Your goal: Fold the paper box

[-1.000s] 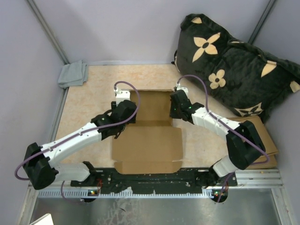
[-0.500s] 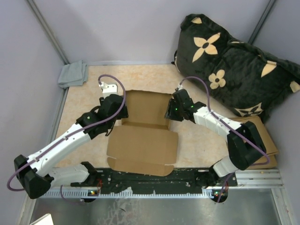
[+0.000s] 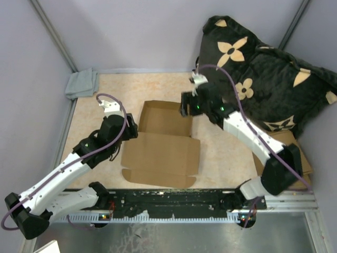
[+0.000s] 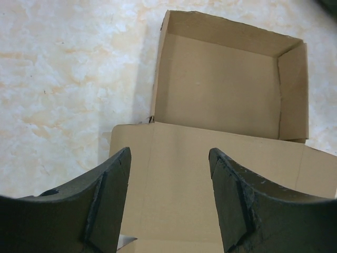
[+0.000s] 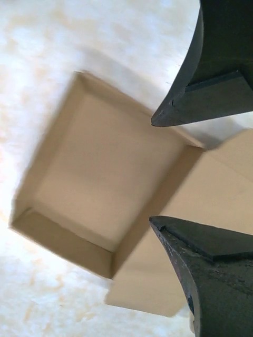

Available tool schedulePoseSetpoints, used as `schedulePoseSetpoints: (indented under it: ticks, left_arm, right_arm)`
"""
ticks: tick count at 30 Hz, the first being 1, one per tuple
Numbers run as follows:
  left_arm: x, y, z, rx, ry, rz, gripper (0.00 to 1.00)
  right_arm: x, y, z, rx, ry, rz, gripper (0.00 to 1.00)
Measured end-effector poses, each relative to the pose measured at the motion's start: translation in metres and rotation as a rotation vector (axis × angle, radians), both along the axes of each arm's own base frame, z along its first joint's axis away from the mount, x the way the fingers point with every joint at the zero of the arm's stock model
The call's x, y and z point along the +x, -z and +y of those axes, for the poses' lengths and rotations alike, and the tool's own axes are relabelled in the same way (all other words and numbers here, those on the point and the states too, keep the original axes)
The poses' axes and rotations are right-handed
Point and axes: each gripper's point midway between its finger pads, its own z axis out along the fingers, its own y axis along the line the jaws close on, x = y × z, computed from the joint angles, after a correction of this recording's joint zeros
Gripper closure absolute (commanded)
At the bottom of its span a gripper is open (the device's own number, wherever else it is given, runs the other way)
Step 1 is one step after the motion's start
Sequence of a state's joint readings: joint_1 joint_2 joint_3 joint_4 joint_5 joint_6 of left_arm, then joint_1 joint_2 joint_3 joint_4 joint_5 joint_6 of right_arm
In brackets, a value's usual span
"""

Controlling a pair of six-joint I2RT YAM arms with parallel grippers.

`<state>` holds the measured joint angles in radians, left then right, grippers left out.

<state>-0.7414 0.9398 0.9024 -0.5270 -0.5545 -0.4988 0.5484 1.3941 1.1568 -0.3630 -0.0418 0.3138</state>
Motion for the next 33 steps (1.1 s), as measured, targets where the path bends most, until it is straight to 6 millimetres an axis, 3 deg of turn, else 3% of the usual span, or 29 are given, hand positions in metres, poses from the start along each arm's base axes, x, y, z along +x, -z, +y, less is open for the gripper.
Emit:
schedulePoseSetpoints:
  ticks: [1, 3, 6, 8, 10, 13, 16, 19, 26, 33]
  left_arm:
    - [-0.002, -0.001, 0.001, -0.010, 0.003, -0.008, 0.33]
    - [-0.006, -0.002, 0.004, -0.028, 0.009, -0.022, 0.33]
    - [-0.011, -0.006, 0.006, -0.050, 0.015, -0.037, 0.34]
    - [-0.013, -0.007, 0.007, -0.061, 0.020, -0.043, 0.34]
    - [-0.016, -0.006, 0.007, -0.070, 0.026, -0.042, 0.34]
    - [-0.019, 0.001, 0.008, -0.078, 0.030, -0.031, 0.34]
    - [-0.022, 0.009, 0.009, -0.077, 0.030, -0.019, 0.34]
    - [-0.024, 0.014, 0.010, -0.075, 0.032, -0.008, 0.35]
    - [-0.025, 0.018, 0.009, -0.072, 0.038, 0.002, 0.35]
    - [-0.026, 0.019, 0.007, -0.084, 0.042, 0.006, 0.37]
  right_arm:
    - [0.008, -0.005, 0.003, -0.003, -0.008, -0.021, 0.30]
    - [0.043, -0.020, 0.017, -0.037, -0.050, -0.076, 0.33]
    - [0.109, -0.024, 0.044, -0.094, -0.107, -0.146, 0.36]
    - [0.140, -0.003, 0.057, -0.142, -0.151, -0.153, 0.36]
    - [0.155, 0.029, 0.066, -0.193, -0.210, -0.119, 0.36]
    - [0.159, 0.079, 0.071, -0.256, -0.298, -0.041, 0.35]
    - [0.153, 0.105, 0.073, -0.287, -0.369, 0.008, 0.34]
    - [0.153, 0.103, 0.077, -0.293, -0.421, 0.004, 0.34]
    - [0.167, 0.073, 0.093, -0.273, -0.484, -0.079, 0.34]
    - [0.156, 0.106, 0.098, -0.275, -0.538, 0.000, 0.35]
